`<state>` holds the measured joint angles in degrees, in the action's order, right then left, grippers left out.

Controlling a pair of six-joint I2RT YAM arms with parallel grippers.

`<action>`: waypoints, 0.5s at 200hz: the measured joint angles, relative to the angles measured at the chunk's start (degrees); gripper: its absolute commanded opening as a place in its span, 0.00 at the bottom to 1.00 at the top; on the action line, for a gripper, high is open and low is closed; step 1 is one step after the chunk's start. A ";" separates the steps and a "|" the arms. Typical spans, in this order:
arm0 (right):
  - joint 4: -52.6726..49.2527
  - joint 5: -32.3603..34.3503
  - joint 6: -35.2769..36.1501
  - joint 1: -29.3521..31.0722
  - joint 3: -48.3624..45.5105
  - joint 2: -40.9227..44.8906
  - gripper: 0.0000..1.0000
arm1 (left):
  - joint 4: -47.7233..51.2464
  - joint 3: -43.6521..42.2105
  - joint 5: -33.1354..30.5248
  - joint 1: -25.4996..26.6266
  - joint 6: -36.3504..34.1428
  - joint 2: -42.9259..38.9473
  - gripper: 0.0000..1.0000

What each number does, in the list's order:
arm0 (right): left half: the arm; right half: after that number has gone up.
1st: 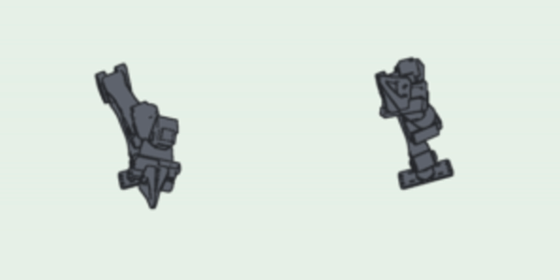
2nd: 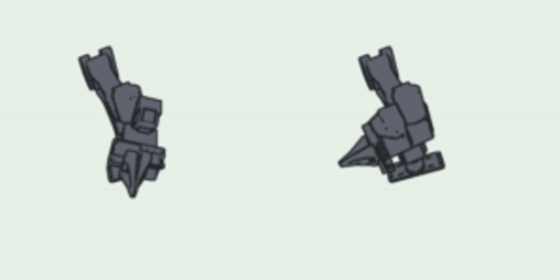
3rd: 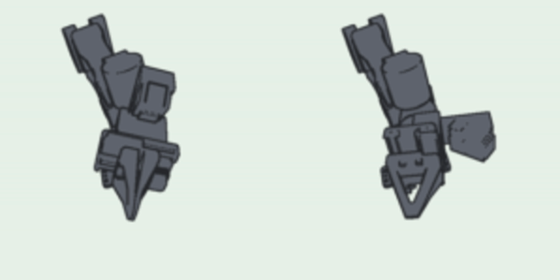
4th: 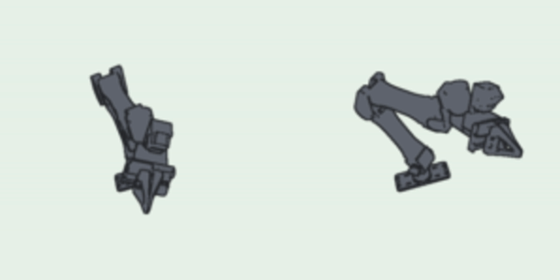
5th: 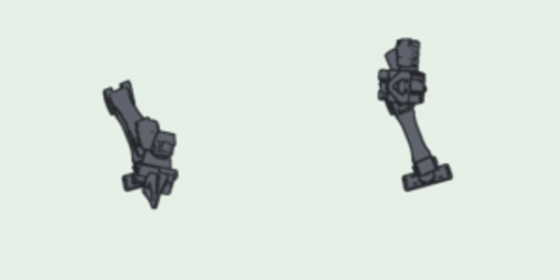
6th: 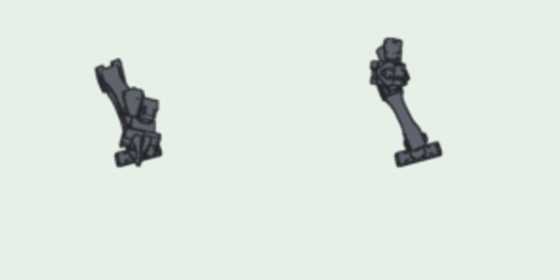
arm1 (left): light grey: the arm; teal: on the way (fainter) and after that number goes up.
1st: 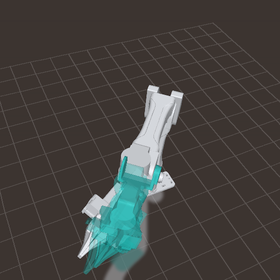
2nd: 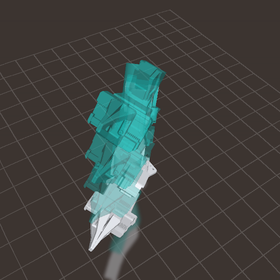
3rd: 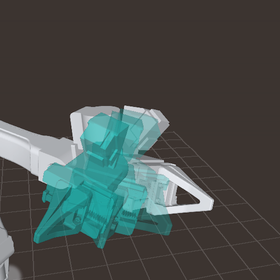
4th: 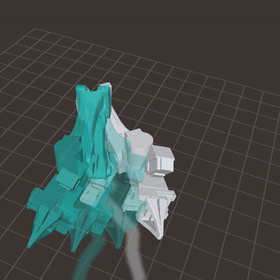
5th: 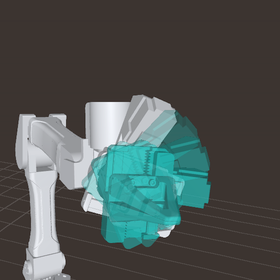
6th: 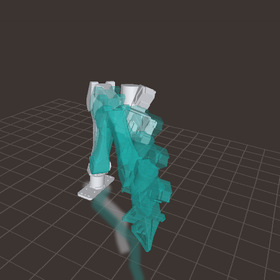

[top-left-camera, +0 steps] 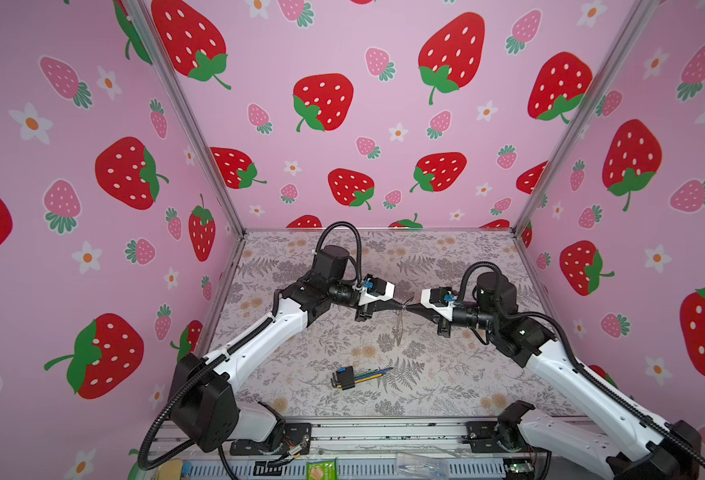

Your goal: Put the keys on the keyring

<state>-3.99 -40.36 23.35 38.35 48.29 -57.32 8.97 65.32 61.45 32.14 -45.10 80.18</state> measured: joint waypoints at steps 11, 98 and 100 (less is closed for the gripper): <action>-0.07 0.07 -0.09 0.00 0.00 -0.13 0.01 | 0.20 0.00 -0.33 0.00 -0.13 -0.02 0.03; -12.74 3.23 1.40 -0.76 8.17 -5.77 0.00 | 17.27 5.20 -12.17 -1.33 -10.29 -4.31 0.30; -13.07 3.30 1.42 -0.76 8.39 -5.92 0.00 | 17.46 5.29 -12.37 -1.33 -10.38 -4.35 0.30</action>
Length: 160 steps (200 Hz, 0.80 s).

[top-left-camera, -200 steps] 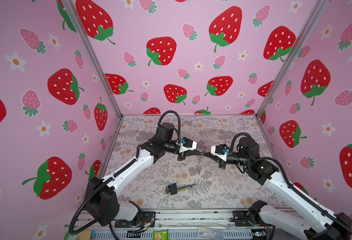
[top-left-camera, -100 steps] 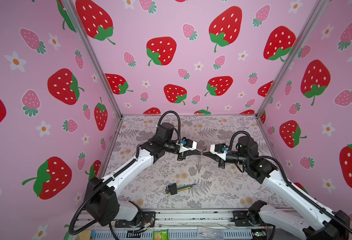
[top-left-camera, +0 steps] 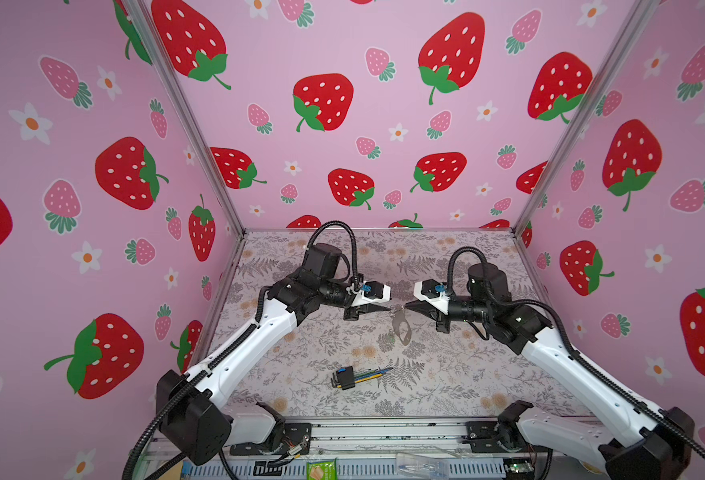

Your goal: Put the keys on the keyring

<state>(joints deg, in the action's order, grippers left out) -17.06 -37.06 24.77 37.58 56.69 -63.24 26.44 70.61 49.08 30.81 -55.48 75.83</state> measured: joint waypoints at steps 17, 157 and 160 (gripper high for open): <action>-2.93 0.74 0.24 0.00 1.77 -1.31 0.00 | 1.36 0.83 -2.56 0.42 -0.39 -0.37 0.31; -7.80 2.12 -1.29 0.00 3.93 -2.40 0.00 | -2.82 0.50 -9.46 6.80 15.47 -0.37 0.30; -7.80 2.12 -1.36 0.00 3.93 -2.43 0.00 | -2.93 0.39 -9.46 6.84 15.87 -0.37 0.30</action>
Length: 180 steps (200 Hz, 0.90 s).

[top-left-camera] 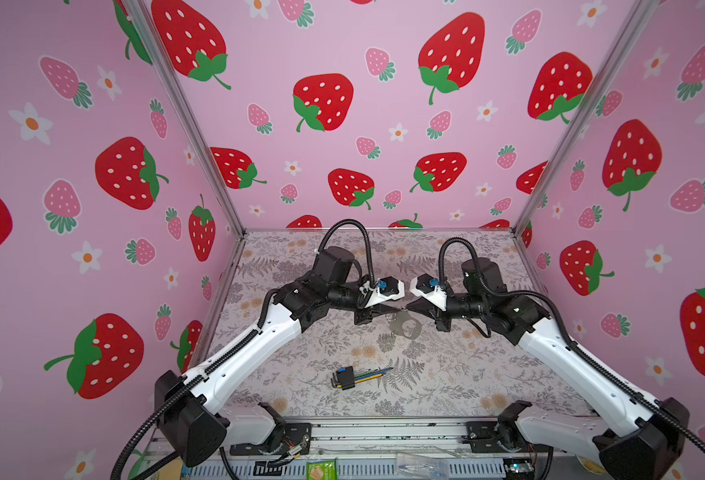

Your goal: Put the keys on the keyring

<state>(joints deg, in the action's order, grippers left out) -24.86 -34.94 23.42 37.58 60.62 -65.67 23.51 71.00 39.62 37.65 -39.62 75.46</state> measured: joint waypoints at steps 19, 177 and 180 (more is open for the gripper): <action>0.28 0.00 -0.39 0.00 -0.02 -0.07 0.00 | -0.39 -0.42 -0.22 0.42 2.08 0.00 0.31; 0.87 -0.02 -1.14 0.00 -0.02 -0.59 0.00 | -2.27 -1.09 -5.38 2.01 6.51 2.95 0.10; 0.87 0.00 -1.11 0.00 -0.02 -0.59 0.00 | -2.27 -1.09 -5.44 2.01 6.32 2.95 0.09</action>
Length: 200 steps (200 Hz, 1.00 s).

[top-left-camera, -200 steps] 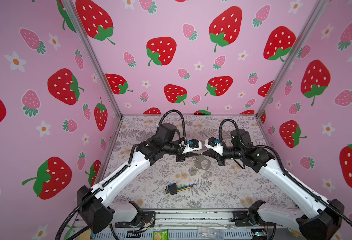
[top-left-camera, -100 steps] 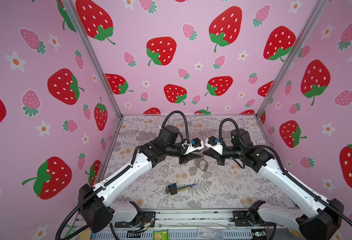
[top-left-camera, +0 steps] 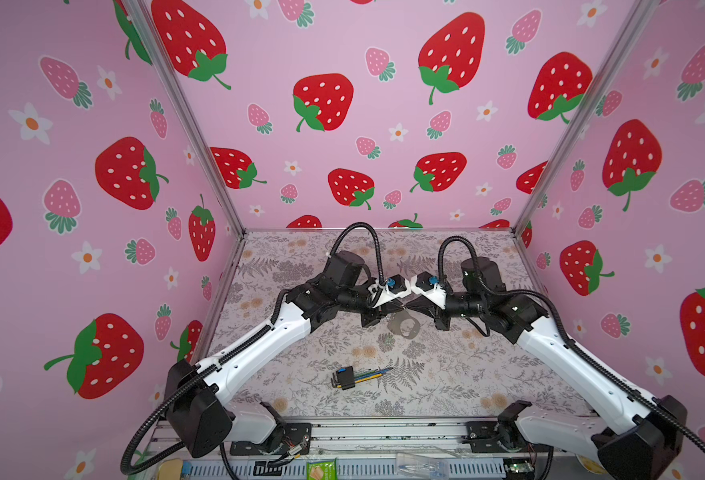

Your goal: Put the keys on the keyring

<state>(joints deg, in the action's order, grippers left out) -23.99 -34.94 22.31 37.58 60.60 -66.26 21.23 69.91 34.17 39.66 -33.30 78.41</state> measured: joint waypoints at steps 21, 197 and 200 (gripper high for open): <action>-0.04 0.07 0.00 0.00 0.00 0.00 0.00 | 0.00 0.09 -0.33 0.00 0.02 0.00 0.00; 11.23 -2.12 1.38 -2.25 -8.28 12.17 0.20 | -16.55 -7.89 20.70 -6.67 1.75 -0.04 0.00; 11.43 -2.23 1.33 -2.25 -8.28 12.17 0.20 | -17.25 -8.07 21.05 -6.69 1.95 -0.04 0.00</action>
<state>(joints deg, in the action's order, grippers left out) -12.56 -37.17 23.64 35.33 52.31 -54.08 3.99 61.84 55.22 32.97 -31.35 78.37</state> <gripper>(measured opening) 0.198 0.050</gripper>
